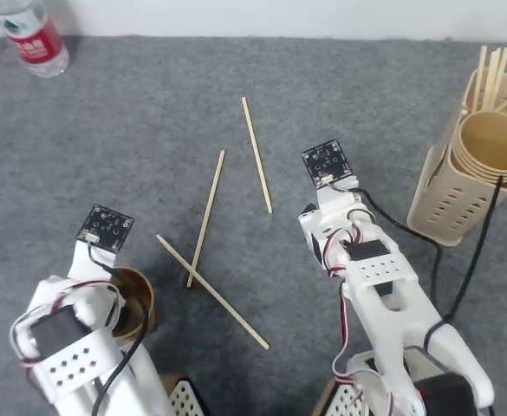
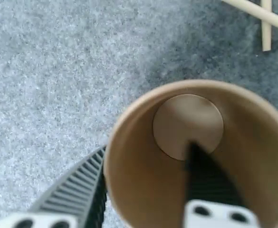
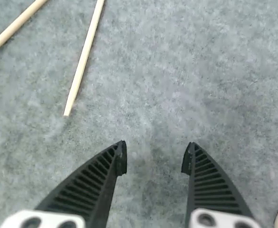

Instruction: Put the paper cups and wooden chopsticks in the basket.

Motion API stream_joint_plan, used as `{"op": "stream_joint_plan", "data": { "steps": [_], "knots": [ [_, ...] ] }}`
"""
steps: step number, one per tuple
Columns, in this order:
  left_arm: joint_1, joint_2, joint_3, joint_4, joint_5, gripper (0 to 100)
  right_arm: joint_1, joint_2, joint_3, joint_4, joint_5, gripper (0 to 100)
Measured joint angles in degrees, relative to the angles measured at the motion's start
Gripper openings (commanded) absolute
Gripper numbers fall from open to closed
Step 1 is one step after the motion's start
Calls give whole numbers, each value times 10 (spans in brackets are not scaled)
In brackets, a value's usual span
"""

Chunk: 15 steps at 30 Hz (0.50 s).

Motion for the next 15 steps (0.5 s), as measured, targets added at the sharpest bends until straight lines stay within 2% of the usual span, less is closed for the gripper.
{"op": "stream_joint_plan", "data": {
  "steps": [7,10,15],
  "knots": [
    [33,-1,-5,0,5,9,0,0,0,0,2,194],
    [69,-2,-40,0,55,9,0,0,0,0,2,194],
    [178,-3,-167,27,171,9,0,0,0,0,2,194]
  ]
}}
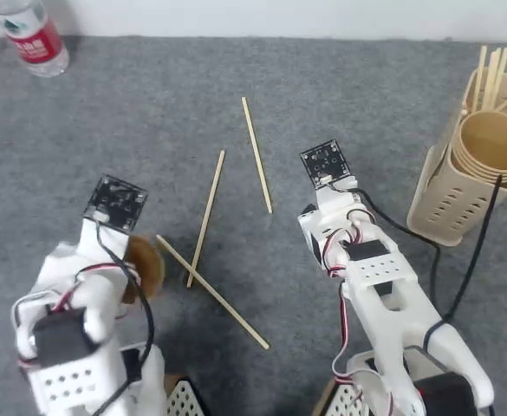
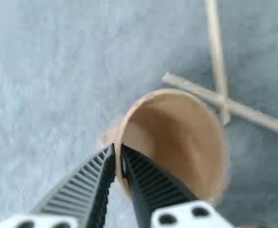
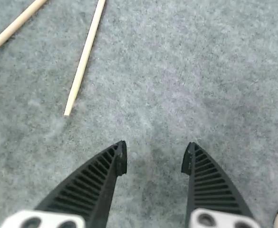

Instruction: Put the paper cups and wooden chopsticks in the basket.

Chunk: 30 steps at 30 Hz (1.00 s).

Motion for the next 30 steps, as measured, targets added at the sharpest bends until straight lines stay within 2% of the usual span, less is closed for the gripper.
{"op": "stream_joint_plan", "data": {
  "steps": [4,8,15,20,24,27,30],
  "knots": [
    [105,-3,-91,56,55,9,0,0,0,0,0,194],
    [167,-6,-165,59,128,9,0,0,0,0,0,194],
    [218,23,-243,-34,269,9,0,0,0,0,0,193],
    [225,162,-330,-137,396,9,0,0,0,0,0,139],
    [229,290,-455,-200,500,9,1,0,0,0,0,10],
    [255,383,-578,-212,526,9,11,0,0,0,1,13],
    [285,482,-703,-207,534,9,53,-21,0,0,1,8]
  ]
}}
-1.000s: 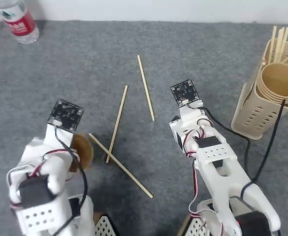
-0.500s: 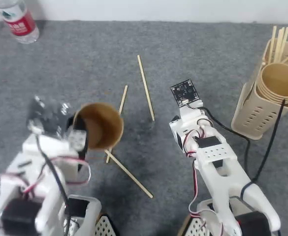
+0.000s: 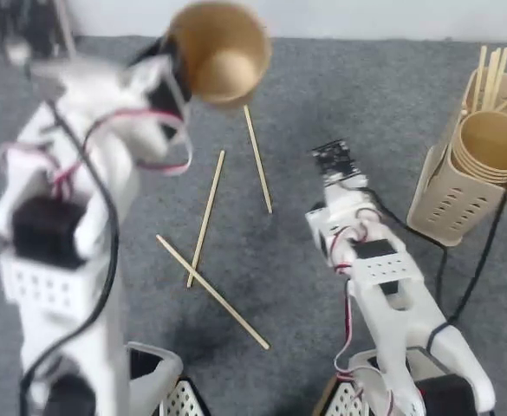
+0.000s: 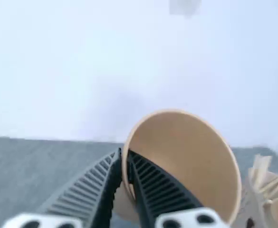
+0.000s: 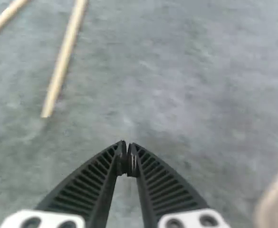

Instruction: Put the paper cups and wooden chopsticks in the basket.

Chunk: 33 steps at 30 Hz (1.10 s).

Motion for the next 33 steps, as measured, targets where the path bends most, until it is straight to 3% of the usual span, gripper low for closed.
{"op": "stream_joint_plan", "data": {
  "steps": [6,12,16,20,24,33],
  "knots": [
    [66,192,-237,74,10,9,64,-186,-8,99,-18,7],
    [128,336,-448,124,37,9,121,-536,-66,276,-35,7],
    [186,399,-538,156,38,9,214,-732,-61,331,-39,7],
    [250,446,-559,164,45,10,335,-745,-9,330,-49,7],
    [297,466,-560,117,69,10,425,-745,88,295,-111,7],
    [367,505,-561,29,74,10,494,-740,190,232,-201,7]
  ]
}}
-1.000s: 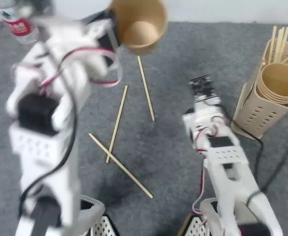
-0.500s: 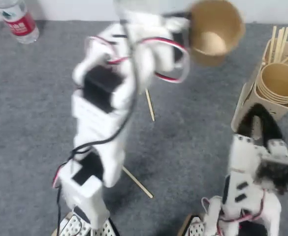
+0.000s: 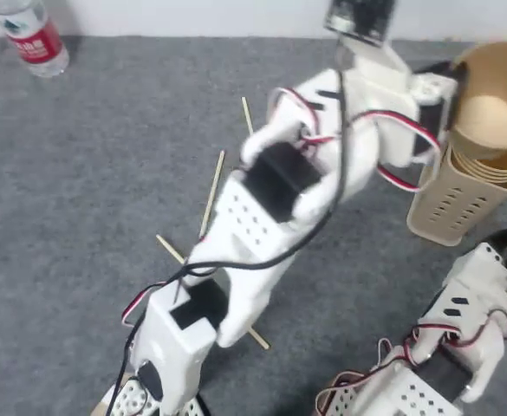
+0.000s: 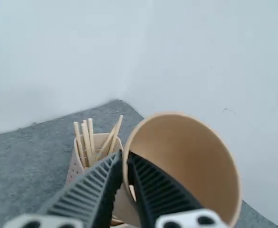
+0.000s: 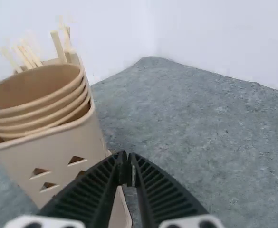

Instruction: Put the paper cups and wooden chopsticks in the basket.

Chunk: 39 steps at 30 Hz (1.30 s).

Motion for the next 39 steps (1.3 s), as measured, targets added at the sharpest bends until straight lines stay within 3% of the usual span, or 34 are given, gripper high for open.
{"op": "stream_joint_plan", "data": {
  "steps": [20,26,31,39],
  "knots": [
    [-4,170,1,-136,-41,14,-11,-2,1,0,-5,7],
    [-4,178,1,-122,-16,222,-17,-2,3,0,-5,7],
    [-6,178,-21,-113,48,205,-17,-2,3,0,-5,7],
    [-51,178,-90,-47,29,169,-38,-2,7,0,-5,7]
  ]
}}
